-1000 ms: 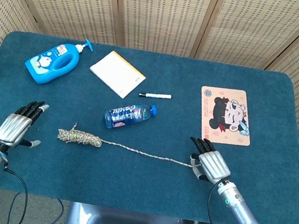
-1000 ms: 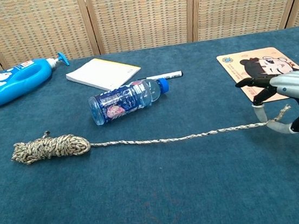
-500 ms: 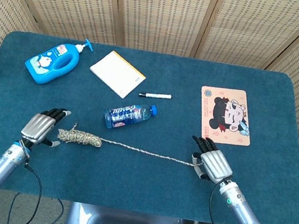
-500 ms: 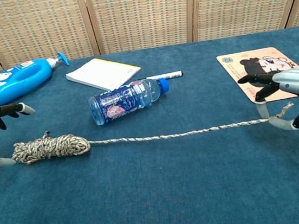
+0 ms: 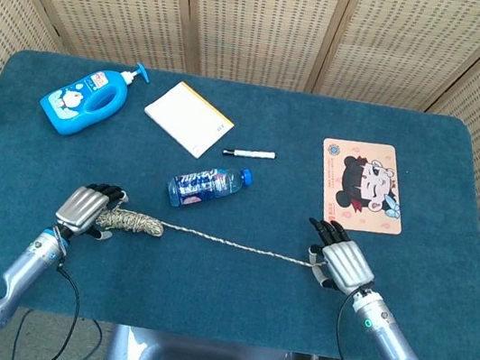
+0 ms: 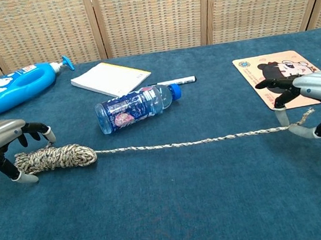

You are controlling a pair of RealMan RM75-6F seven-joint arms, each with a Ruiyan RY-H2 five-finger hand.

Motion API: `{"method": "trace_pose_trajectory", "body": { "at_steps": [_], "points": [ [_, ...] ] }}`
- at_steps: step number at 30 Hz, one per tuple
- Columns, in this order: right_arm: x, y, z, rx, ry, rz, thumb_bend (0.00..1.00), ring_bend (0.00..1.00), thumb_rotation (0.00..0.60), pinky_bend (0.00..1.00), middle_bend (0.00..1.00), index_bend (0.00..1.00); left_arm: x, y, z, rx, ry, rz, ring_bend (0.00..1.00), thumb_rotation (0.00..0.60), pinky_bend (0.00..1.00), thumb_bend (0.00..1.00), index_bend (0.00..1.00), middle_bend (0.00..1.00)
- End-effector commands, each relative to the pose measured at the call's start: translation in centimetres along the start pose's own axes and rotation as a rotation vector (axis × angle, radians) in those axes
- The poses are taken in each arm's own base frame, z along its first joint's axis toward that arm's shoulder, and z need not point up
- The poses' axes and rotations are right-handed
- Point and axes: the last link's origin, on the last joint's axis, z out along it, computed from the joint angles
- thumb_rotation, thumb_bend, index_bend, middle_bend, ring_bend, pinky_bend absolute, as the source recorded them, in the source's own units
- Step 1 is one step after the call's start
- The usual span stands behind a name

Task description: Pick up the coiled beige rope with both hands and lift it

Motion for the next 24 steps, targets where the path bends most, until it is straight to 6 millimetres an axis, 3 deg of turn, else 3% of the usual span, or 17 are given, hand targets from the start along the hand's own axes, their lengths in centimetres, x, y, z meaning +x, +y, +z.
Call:
{"method": "trace_pose_trajectory", "body": {
  "at_steps": [1, 4, 11, 17, 24],
  "points": [
    [0.0, 0.0, 0.0, 0.000, 0.000, 0.000, 0.49, 0.00, 0.600, 0.00, 0.00, 0.69, -0.1, 0.5, 0.3, -0.003, -0.002, -0.002, 0.30, 0.600, 0.35, 0.09, 0.34, 0.33],
    [0.0, 0.0, 0.0, 0.001, -0.002, 0.001, 0.49, 0.00, 0.600, 0.00, 0.00, 0.69, -0.2, 0.9, 0.7, -0.012, 0.003, -0.010, 0.33, 0.600, 0.39, 0.11, 0.36, 0.37],
    [0.2, -0.1, -0.1, 0.006, 0.005, 0.004, 0.49, 0.00, 0.600, 0.00, 0.00, 0.69, 0.0, 1.3, 1.0, -0.023, 0.019, -0.034, 0.45, 0.600, 0.56, 0.29, 0.57, 0.50],
    [0.6, -0.2, -0.4, 0.012, 0.021, 0.013, 0.49, 0.00, 0.600, 0.00, 0.00, 0.69, 1.1, 0.9, 0.9, -0.024, 0.043, -0.058, 0.46, 0.600, 0.58, 0.35, 0.59, 0.52],
    [1.9, -1.1, -1.2, 0.059, 0.053, 0.006, 0.50, 0.00, 0.600, 0.00, 0.01, 0.69, 5.2, 1.7, 2.8, -0.076, 0.155, -0.153, 0.46, 0.600, 0.58, 0.36, 0.60, 0.52]
  ]
}}
